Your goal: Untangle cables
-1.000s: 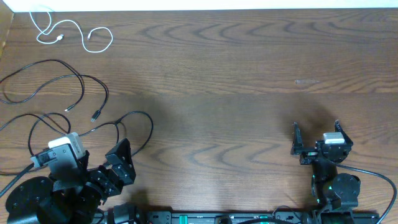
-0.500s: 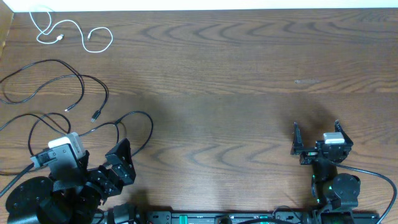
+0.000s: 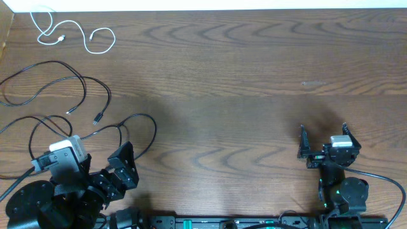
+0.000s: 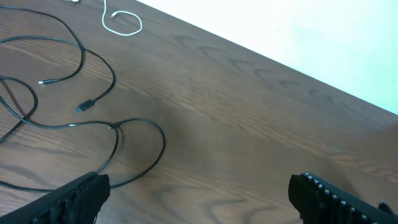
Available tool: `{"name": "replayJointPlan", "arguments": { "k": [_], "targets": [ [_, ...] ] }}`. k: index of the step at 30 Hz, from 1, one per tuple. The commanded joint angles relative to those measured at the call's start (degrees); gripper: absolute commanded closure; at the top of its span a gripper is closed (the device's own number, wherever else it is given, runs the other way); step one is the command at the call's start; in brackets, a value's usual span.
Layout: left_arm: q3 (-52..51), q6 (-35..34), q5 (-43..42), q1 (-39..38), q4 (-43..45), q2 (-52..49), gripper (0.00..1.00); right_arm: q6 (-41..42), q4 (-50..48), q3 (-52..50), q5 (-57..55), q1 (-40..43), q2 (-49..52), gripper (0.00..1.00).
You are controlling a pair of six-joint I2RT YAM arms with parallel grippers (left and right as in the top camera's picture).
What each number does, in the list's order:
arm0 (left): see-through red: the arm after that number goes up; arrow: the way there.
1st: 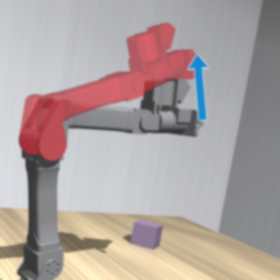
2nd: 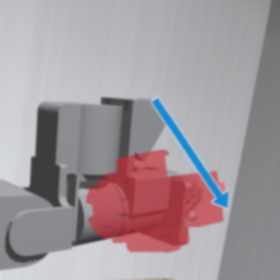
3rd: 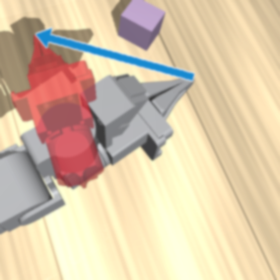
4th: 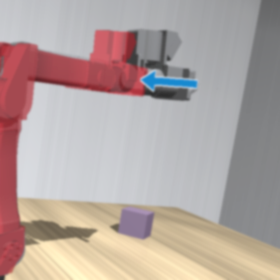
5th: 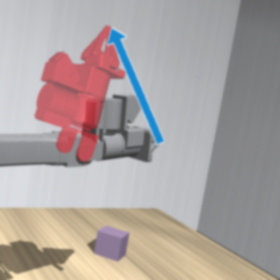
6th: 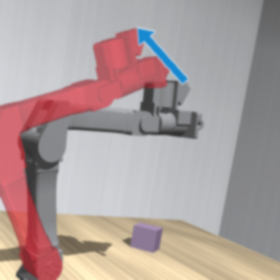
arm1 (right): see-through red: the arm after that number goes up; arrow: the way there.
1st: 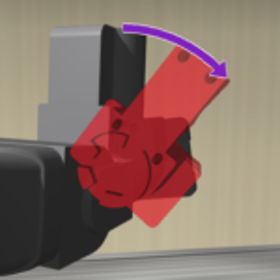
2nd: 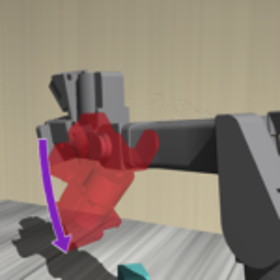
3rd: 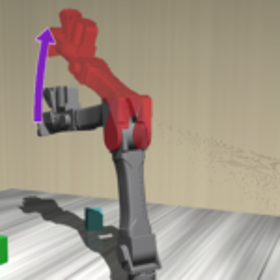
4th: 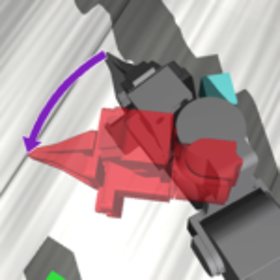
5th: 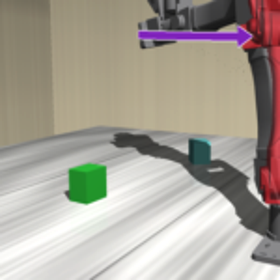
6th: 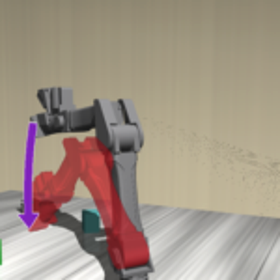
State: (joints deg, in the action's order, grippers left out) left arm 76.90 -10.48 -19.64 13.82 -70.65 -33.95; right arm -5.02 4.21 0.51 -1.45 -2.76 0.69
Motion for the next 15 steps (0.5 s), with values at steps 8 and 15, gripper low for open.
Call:
{"name": "replayJointPlan", "arguments": {
  "k": [8,15],
  "targets": [
    [0.1,0.4,-0.7,0.1,-0.1,0.1,0.02,0.2,0.1,-0.2,0.3,-0.3,-0.4,0.01],
    [0.1,0.4,-0.7,0.1,-4.0,0.1,0.02,0.2,0.1,-0.2,0.3,-0.3,-0.4,0.01]
  ]
}}
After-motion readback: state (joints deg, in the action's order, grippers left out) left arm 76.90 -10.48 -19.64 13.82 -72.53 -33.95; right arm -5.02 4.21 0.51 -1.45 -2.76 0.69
